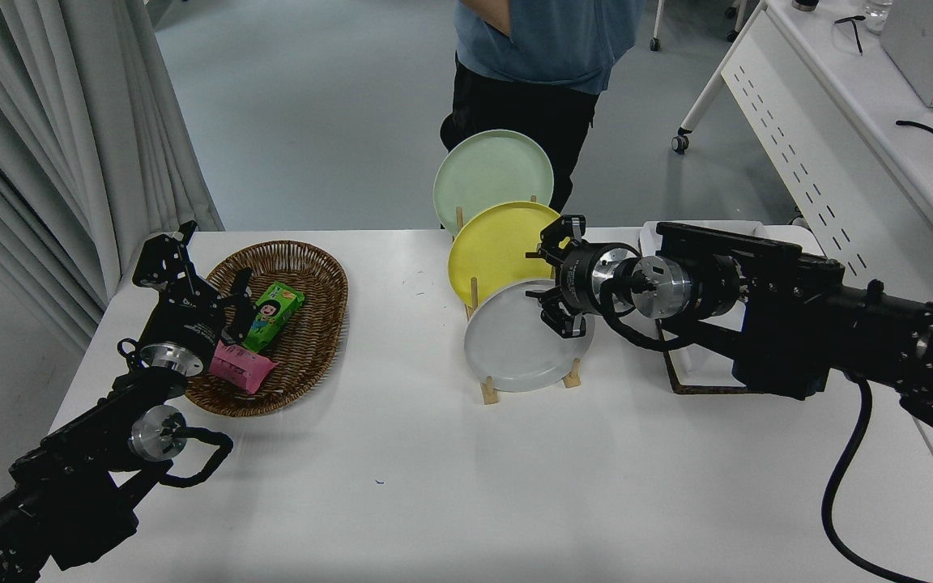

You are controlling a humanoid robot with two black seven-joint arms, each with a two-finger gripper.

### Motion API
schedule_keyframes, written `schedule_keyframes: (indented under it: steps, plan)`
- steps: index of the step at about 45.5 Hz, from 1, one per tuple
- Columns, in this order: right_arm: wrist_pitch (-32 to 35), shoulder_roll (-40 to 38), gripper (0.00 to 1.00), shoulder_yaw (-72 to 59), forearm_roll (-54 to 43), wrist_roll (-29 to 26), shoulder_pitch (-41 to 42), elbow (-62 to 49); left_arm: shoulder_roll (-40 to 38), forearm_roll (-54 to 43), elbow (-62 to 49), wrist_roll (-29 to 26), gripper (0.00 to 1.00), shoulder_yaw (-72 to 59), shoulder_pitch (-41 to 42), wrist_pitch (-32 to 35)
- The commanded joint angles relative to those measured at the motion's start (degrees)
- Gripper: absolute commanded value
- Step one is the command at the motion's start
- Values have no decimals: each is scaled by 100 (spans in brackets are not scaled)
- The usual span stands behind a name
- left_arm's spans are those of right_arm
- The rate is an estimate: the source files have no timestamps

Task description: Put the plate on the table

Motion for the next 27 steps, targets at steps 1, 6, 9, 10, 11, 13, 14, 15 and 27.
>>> schedule_keyframes:
  steps: [1, 6, 9, 10, 11, 13, 14, 15, 27]
  plan:
    - [-45, -8, 44, 3, 36, -199, -1, 18, 0, -4, 0, 0, 100, 0, 0, 0]
    - [-53, -8, 44, 3, 28, -244, -18, 36, 0, -4, 0, 0, 100, 0, 0, 0]
    - [-53, -8, 44, 3, 28, -252, -18, 36, 0, 5, 0, 0, 100, 0, 0, 0]
    - [-53, -8, 44, 3, 28, -252, -18, 36, 0, -4, 0, 0, 100, 0, 0, 0]
    - [-53, -8, 44, 3, 28, -252, -18, 36, 0, -4, 0, 0, 100, 0, 0, 0]
    - [-53, -8, 44, 3, 28, -252, -18, 36, 0, -4, 0, 0, 100, 0, 0, 0]
    - [-53, -8, 43, 3, 28, -261, -18, 36, 0, -4, 0, 0, 100, 0, 0, 0]
    - [-53, -8, 42, 11, 28, -261, -10, 36, 0, -4, 0, 0, 100, 0, 0, 0]
    - [-45, -70, 38, 38, 19, -270, -1, 36, 0, 5, 0, 0, 100, 0, 0, 0]
